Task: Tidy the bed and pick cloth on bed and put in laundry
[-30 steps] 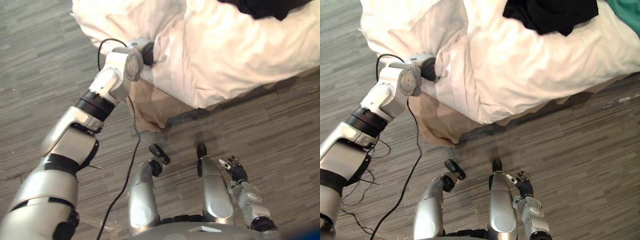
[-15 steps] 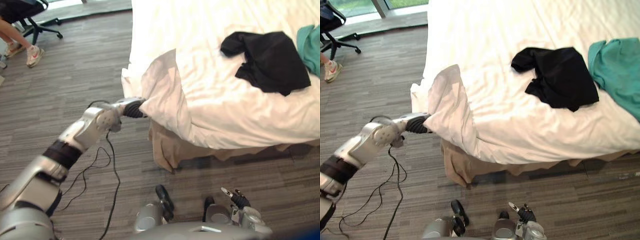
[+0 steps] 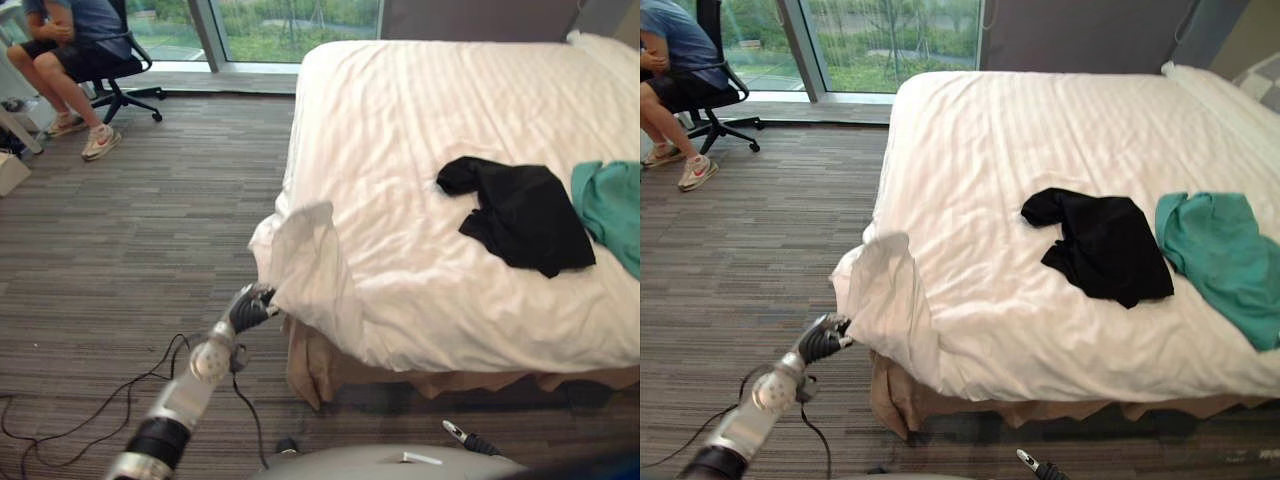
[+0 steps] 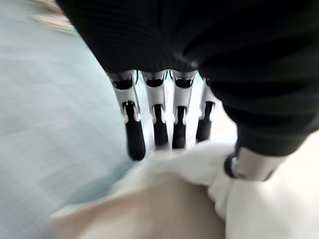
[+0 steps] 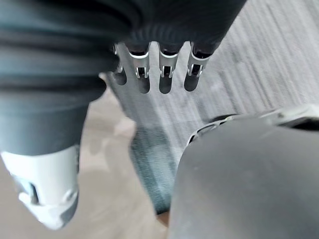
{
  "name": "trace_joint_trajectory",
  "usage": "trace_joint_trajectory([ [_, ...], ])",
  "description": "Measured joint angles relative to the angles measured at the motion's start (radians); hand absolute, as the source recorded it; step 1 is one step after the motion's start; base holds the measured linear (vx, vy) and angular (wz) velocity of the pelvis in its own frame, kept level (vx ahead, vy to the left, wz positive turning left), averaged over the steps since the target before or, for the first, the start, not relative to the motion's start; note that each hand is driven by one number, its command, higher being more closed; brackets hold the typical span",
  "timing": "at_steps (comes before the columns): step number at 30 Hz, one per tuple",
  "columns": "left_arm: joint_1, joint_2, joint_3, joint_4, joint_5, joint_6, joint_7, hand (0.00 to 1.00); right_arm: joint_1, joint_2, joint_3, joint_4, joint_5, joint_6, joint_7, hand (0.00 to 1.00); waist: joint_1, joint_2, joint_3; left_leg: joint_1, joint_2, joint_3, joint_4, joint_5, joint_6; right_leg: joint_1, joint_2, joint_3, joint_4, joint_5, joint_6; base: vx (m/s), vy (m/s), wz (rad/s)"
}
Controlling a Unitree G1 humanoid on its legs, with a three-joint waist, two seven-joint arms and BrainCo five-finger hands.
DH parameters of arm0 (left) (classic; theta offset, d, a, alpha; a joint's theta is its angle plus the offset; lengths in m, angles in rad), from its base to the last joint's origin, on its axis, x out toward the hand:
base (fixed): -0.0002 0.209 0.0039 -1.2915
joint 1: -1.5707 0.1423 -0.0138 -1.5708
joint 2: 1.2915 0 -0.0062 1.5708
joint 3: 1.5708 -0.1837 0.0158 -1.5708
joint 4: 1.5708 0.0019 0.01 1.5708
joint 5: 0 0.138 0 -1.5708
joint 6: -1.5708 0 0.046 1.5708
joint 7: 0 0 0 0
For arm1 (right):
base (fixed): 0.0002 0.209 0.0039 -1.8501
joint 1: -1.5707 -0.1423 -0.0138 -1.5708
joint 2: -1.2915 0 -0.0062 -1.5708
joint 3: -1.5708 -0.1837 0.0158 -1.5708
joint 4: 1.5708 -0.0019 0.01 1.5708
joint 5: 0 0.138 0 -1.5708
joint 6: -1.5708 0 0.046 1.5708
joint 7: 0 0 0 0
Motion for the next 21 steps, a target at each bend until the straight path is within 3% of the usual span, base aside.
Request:
trace_joint_trajectory([
  [1,0.018,-0.039,0.040,0.080,0.009,0.025,0.047,0.00,0.004,0.025,-0.006,0.011,0.000,-0.001,0.001,0.00,0.009,-0.025,0.003,0.006,-0.004,-0.009,0.000,-0.031,-0.044,0.013,-0.025,-0.002,-0.034,0.037,0.022,0.09,-0.193,0.26],
  [3,0.067,-0.110,0.081,0.156,0.001,0.047,0.100,0.00,0.010,0.024,-0.016,0.024,-0.001,0.002,0.002,0.00,0.023,-0.022,-0.001,0.018,-0.002,-0.008,0.000,-0.023,-0.049,0.029,-0.020,-0.015,-0.042,0.019,0.016,0.06,-0.173,0.15],
  [5,0.136,-0.206,0.134,0.228,-0.017,0.082,0.174,0.00,0.013,0.001,-0.023,0.016,-0.001,0.000,0.005,0.00,0.029,0.016,-0.006,0.031,-0.003,-0.007,0.000,-0.016,-0.051,0.047,-0.020,-0.032,-0.042,0.017,0.018,-0.01,-0.074,0.12],
  [9,0.170,-0.261,0.249,0.296,-0.146,0.126,0.234,0.00,0.012,-0.015,-0.039,0.013,-0.001,-0.004,0.017,0.00,0.040,0.042,-0.016,0.031,-0.006,-0.009,-0.002,-0.016,-0.052,0.052,-0.023,-0.037,-0.041,0.013,0.024,-0.03,-0.012,0.08],
  [10,0.169,-0.264,0.290,0.314,-0.192,0.147,0.229,0.00,0.012,-0.013,-0.041,0.014,-0.001,-0.007,0.020,0.00,0.044,0.041,-0.016,0.031,-0.007,-0.009,-0.006,-0.016,-0.052,0.052,-0.025,-0.042,-0.041,0.010,0.027,-0.09,-0.012,0.02],
  [13,0.172,-0.277,0.359,0.361,-0.174,0.172,0.163,0.00,0.012,-0.004,-0.041,0.015,-0.001,-0.009,0.020,0.00,0.054,0.028,-0.015,0.031,-0.025,-0.009,-0.008,-0.017,-0.053,0.051,-0.044,-0.054,-0.041,-0.013,0.032,-0.10,0.004,-0.02],
  [17,0.188,-0.308,0.394,0.390,-0.087,0.170,0.032,0.00,0.012,-0.001,-0.040,0.016,-0.001,-0.009,0.020,0.00,0.053,0.024,-0.015,0.039,-0.041,-0.007,-0.008,-0.018,-0.048,0.049,-0.066,-0.054,-0.023,-0.023,0.046,-0.10,0.045,0.01],
  [21,0.190,-0.296,0.394,0.393,-0.111,0.142,0.008,0.00,0.011,0.007,-0.040,0.035,0.005,-0.011,0.009,0.00,0.056,0.013,-0.017,0.041,-0.046,-0.004,-0.008,-0.023,-0.053,0.049,-0.070,-0.047,-0.023,-0.023,0.057,-0.06,0.036,-0.03],
])
